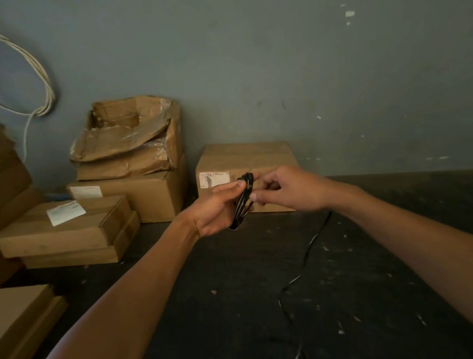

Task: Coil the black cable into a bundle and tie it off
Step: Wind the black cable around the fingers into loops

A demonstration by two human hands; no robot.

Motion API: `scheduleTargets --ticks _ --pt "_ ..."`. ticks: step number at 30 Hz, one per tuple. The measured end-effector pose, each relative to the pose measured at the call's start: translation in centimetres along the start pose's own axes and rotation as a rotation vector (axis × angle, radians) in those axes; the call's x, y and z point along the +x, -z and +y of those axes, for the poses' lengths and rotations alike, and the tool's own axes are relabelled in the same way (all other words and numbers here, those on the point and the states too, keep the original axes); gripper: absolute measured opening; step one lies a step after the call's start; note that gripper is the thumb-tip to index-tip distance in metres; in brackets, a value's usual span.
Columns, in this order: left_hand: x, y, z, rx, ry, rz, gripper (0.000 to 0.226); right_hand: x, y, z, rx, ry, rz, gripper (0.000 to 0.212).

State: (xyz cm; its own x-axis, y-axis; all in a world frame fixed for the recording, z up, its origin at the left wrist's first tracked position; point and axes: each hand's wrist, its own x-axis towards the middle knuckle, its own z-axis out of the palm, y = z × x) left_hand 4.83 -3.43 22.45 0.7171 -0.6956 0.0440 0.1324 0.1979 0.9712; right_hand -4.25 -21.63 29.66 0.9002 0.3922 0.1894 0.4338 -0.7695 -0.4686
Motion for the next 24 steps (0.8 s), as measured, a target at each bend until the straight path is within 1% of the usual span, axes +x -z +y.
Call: scheduleTargets --ticks 5,8,12,14,17,19,21,24 --pt "-0.1 -0.4 -0.2 0.067 0.076 -0.059 0.041 1.2 2.2 0.8 -0.193 0.01 -0.005 0.014" --pt "-0.2 -1.3 0.0 0.093 0.107 -0.104 0.038 1.6 3.0 0.8 -0.244 0.042 0.005 0.009" --pt "-0.3 -1.1 0.1 0.139 0.124 -0.108 0.037 2.0 3.2 1.3 -0.304 0.055 0.031 0.013" --pt "-0.4 -0.9 0.3 0.181 0.166 -0.126 0.039 2.0 3.3 1.5 -0.334 0.067 0.04 0.014" --pt "-1.0 -0.8 0.9 0.161 0.234 -0.238 0.049 2.1 3.7 1.8 -0.27 0.1 0.054 0.011" --pt "-1.4 -0.8 1.3 0.132 0.253 -0.318 0.053 2.1 4.1 2.4 -0.223 0.121 0.092 0.009" --pt "-1.6 -0.8 1.6 0.066 0.248 -0.398 0.054 2.1 4.4 3.3 -0.174 0.132 0.136 0.007" --pt "-2.0 -1.3 2.3 -0.029 0.202 -0.497 0.057 2.2 3.8 5.1 -0.061 0.139 0.236 0.016"
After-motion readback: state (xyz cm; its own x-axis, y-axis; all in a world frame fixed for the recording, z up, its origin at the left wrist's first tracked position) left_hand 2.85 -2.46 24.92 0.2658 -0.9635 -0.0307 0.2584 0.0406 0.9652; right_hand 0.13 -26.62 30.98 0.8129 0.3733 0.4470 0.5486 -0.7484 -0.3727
